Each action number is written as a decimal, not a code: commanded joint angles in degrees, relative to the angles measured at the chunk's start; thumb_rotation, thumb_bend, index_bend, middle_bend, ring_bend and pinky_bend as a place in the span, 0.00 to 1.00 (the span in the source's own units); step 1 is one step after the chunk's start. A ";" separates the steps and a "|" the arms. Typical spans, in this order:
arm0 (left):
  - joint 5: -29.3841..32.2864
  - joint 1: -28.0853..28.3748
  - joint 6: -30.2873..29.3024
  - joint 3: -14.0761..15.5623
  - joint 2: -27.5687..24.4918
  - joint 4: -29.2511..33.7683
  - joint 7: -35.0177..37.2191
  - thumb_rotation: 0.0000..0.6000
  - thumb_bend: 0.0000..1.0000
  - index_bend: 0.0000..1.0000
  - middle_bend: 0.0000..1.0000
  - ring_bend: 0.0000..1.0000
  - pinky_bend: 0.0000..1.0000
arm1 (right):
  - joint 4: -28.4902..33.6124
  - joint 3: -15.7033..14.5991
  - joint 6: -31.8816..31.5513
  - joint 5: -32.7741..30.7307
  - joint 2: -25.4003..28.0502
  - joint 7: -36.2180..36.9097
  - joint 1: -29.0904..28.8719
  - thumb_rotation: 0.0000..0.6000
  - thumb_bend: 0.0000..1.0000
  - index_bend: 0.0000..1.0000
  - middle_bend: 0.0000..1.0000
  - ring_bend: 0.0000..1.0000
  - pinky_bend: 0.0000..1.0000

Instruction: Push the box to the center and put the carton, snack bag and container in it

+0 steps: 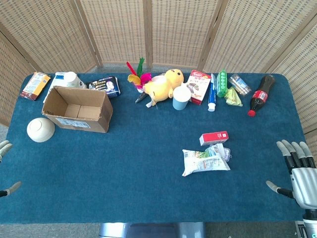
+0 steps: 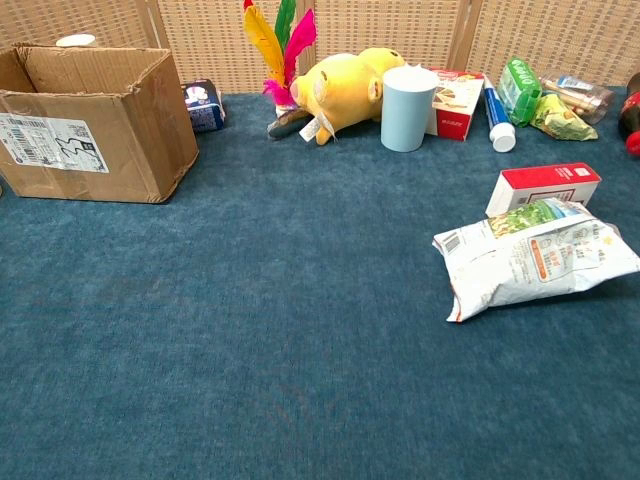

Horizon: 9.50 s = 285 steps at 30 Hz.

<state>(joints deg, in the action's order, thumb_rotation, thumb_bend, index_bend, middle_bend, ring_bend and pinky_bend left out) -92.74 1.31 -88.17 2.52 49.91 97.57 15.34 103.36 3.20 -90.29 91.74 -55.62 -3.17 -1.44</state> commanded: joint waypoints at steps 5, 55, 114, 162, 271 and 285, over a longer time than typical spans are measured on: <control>0.05 -0.11 -0.14 0.01 -0.02 0.00 0.08 1.00 0.24 0.00 0.00 0.00 0.00 | -0.03 -0.04 -0.07 0.06 0.03 0.15 0.04 1.00 0.00 0.00 0.00 0.00 0.05; 27.81 38.86 35.58 -13.50 28.73 -25.44 -51.12 1.00 0.16 0.38 0.33 0.31 0.61 | -0.85 1.34 1.44 -3.87 3.17 11.73 -0.34 1.00 0.00 0.00 0.00 0.00 0.05; 56.28 66.94 14.87 -28.59 58.95 -16.73 -88.94 1.00 0.19 0.72 0.68 0.66 0.88 | -3.95 2.10 4.90 -6.56 6.49 25.65 -1.19 1.00 0.00 0.00 0.00 0.00 0.05; 37.53 37.97 17.33 -18.35 9.22 16.52 -53.88 1.00 0.16 0.00 0.00 0.00 0.05 | -0.45 -0.58 8.93 -0.71 1.69 7.61 -4.37 1.00 0.00 0.00 0.00 0.00 0.05; 5.14 10.10 7.86 -5.06 0.35 0.78 1.85 1.00 0.16 0.00 0.00 0.00 0.07 | -26.79 4.10 27.24 -18.02 -19.96 -6.81 -34.94 1.00 0.53 0.61 0.61 0.56 0.77; 4.78 9.51 6.94 -5.17 -0.06 0.40 3.37 1.00 0.16 0.00 0.00 0.00 0.07 | -9.14 12.98 22.98 -18.18 -6.81 -7.26 -36.36 1.00 0.53 0.62 0.61 0.56 0.78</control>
<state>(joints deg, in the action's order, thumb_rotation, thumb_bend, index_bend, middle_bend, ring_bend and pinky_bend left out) -87.92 10.86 -81.19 -2.65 49.86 97.97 18.68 91.34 13.79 -67.67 74.79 -64.25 -8.45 -36.29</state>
